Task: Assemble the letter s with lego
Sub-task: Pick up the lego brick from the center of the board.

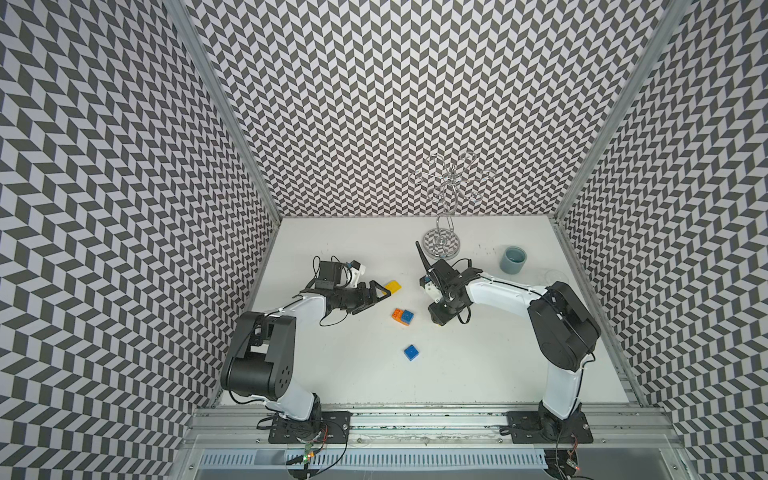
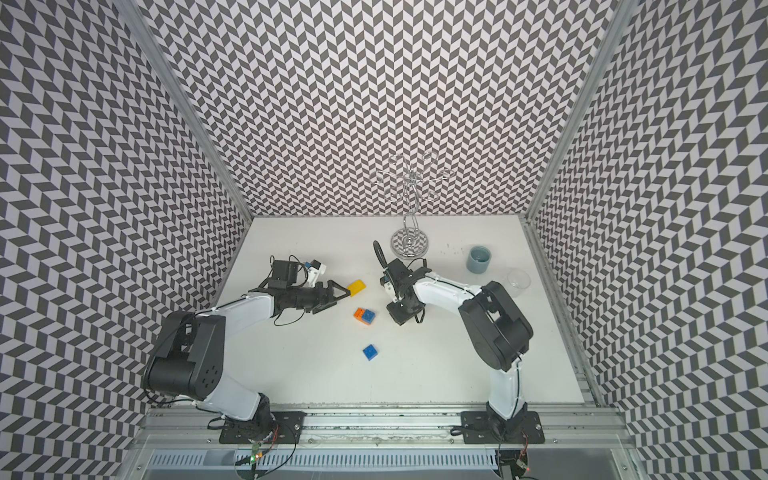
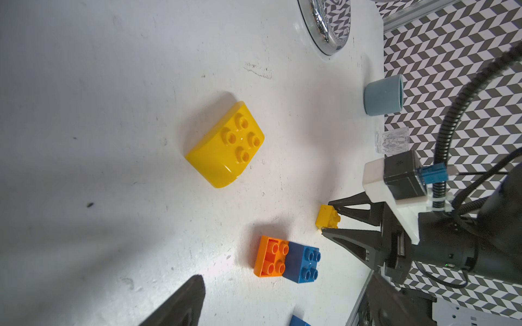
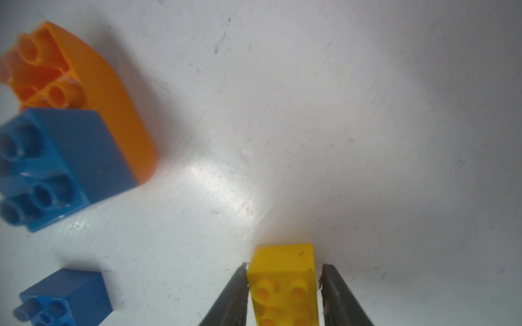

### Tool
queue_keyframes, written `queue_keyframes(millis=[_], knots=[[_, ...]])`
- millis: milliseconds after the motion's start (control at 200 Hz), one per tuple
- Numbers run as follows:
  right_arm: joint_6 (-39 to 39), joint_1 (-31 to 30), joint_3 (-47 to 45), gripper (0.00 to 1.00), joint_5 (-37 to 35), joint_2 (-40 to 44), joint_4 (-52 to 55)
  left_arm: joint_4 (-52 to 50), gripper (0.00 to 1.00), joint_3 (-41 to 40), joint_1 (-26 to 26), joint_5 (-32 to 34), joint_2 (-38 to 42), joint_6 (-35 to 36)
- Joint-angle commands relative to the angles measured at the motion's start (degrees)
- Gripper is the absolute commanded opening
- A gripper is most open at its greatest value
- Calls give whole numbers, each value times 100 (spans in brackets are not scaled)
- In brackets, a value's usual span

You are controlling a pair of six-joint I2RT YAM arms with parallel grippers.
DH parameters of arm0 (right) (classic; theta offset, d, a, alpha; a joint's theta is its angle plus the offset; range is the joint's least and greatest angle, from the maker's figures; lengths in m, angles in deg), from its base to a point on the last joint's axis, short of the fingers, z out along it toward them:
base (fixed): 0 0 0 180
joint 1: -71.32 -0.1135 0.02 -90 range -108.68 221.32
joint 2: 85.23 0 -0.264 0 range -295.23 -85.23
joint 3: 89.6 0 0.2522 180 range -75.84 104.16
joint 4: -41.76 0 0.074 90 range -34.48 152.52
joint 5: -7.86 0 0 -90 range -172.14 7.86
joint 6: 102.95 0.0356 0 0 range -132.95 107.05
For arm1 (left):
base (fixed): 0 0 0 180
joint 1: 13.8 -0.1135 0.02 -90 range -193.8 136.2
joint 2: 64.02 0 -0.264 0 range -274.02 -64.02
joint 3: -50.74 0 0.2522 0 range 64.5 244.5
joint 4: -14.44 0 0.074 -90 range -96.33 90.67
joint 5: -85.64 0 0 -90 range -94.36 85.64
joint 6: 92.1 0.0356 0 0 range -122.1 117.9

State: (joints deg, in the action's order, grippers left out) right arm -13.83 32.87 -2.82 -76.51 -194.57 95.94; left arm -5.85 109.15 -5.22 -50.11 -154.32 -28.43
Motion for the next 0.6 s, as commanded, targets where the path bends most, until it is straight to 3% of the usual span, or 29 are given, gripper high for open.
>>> queue_keyframes(millis=[0, 135, 320, 506, 596], knots=[[-1, -23, 103, 46, -110, -79, -36, -123, 92, -85, -40, -76, 118, 163], [49, -24, 79, 44, -191, -20, 0, -138, 92, -108, -55, -72, 138, 185], [104, -21, 97, 20, -273, 52, -6, -143, 92, -120, -60, -80, 146, 196], [292, -110, 339, 19, -299, 383, 394, -258, 92, -120, -62, -73, 283, 224], [604, -360, 516, 19, 44, 699, 660, -304, 92, -169, -82, -52, 439, 233]])
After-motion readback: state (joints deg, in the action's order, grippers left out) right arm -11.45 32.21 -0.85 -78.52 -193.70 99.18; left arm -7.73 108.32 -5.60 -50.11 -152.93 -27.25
